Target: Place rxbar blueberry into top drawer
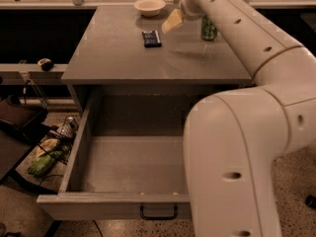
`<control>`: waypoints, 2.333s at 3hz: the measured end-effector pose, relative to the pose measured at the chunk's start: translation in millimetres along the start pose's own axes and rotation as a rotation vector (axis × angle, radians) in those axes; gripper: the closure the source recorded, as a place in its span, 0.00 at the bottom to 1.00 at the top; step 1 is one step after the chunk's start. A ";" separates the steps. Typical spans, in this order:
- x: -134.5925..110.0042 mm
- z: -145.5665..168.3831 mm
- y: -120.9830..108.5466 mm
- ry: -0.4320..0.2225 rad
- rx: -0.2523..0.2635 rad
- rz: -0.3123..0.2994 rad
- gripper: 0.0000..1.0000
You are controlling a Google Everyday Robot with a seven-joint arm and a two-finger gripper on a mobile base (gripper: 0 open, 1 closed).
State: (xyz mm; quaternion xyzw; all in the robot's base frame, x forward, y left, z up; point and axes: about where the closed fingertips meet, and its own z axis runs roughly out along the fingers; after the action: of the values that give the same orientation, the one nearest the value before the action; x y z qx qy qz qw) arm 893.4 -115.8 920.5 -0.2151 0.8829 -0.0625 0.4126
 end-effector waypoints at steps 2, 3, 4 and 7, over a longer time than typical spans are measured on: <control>-63.2 -29.5 7.7 0.018 0.085 -0.254 0.00; -61.5 -27.7 8.7 0.021 0.081 -0.249 0.00; -60.1 -26.1 9.6 0.024 0.078 -0.244 0.00; -53.0 -14.0 43.9 0.090 0.166 0.060 0.00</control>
Offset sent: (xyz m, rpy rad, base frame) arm 0.0832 0.0372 0.1415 -0.3514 -0.0658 0.1416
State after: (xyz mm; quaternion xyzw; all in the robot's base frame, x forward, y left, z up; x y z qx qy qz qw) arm 898.5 -54.3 954.2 -0.1503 0.8984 -0.1327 0.3907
